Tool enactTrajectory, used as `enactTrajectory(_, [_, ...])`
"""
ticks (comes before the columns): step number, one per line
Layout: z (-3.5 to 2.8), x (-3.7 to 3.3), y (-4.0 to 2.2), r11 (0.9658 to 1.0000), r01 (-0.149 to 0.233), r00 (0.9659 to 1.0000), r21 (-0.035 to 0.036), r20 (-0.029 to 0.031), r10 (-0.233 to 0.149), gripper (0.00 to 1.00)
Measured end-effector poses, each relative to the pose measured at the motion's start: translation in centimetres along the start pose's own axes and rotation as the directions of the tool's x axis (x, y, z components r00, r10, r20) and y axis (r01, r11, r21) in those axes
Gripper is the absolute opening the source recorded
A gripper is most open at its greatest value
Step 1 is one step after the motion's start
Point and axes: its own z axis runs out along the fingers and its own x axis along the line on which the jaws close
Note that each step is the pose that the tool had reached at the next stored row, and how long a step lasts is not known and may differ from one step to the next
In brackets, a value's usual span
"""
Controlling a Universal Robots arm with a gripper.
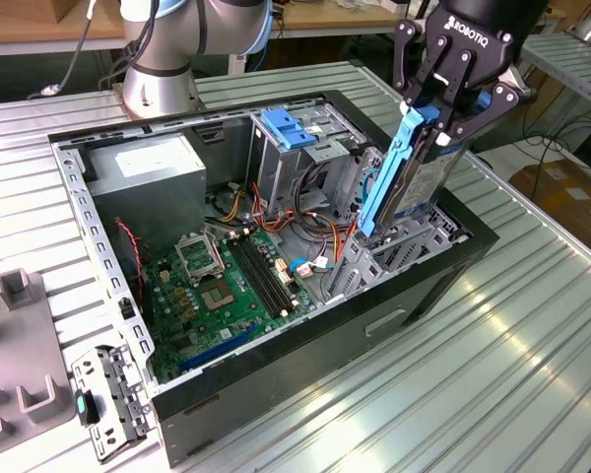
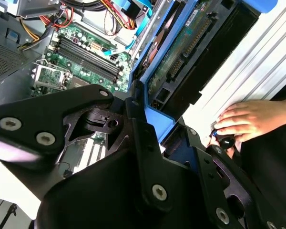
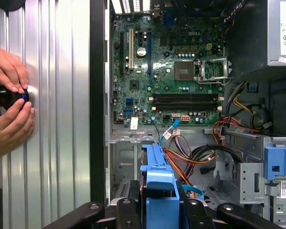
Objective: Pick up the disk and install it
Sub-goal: 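Insert the disk into the insertion slot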
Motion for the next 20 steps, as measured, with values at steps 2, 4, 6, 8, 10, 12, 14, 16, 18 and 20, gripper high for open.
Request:
enactTrajectory(2, [0.25, -0.01, -0.03, 1.0, 0.0, 1.0, 0.0, 0.0001, 0.0, 0.37])
enactTrajectory(4, [0.52, -0.02, -0.05, 1.0, 0.0, 1.0, 0.0, 0.0002, 0.0, 0.37])
enactTrajectory(6, [0.65, -0.02, -0.07, 1.0, 0.0, 1.0, 0.0001, 0.0002, 0.0, 0.37])
enactTrajectory(8, [0.75, -0.03, -0.07, 1.0, -0.001, 1.0, 0.0, 0.0001, 0.001, 0.37])
enactTrajectory(10, [0.83, -0.03, -0.08, 1.0, -0.002, 1.0, -0.0001, 0.0001, 0.002, 0.37])
enactTrajectory(12, [0.91, -0.02, -0.08, 1.0, -0.002, 1.0, -0.0001, 0.0001, 0.002, 0.37])
enactTrajectory(14, [1.03, -0.01, -0.08, 1.0, -0.002, 1.0, -0.0001, 0.0001, 0.002, 0.37])
enactTrajectory(16, [1.18, -0.01, -0.08, 1.0, -0.002, 1.0, -0.0001, 0.0001, 0.002, 0.37])
enactTrajectory(18, [1.29, -0.01, -0.08, 1.0, -0.002, 1.0, -0.0001, 0.0001, 0.002, 0.37])
enactTrajectory(20, [1.39, -0.01, -0.08, 1.0, -0.002, 1.0, -0.0001, 0.0001, 0.002, 0.37])
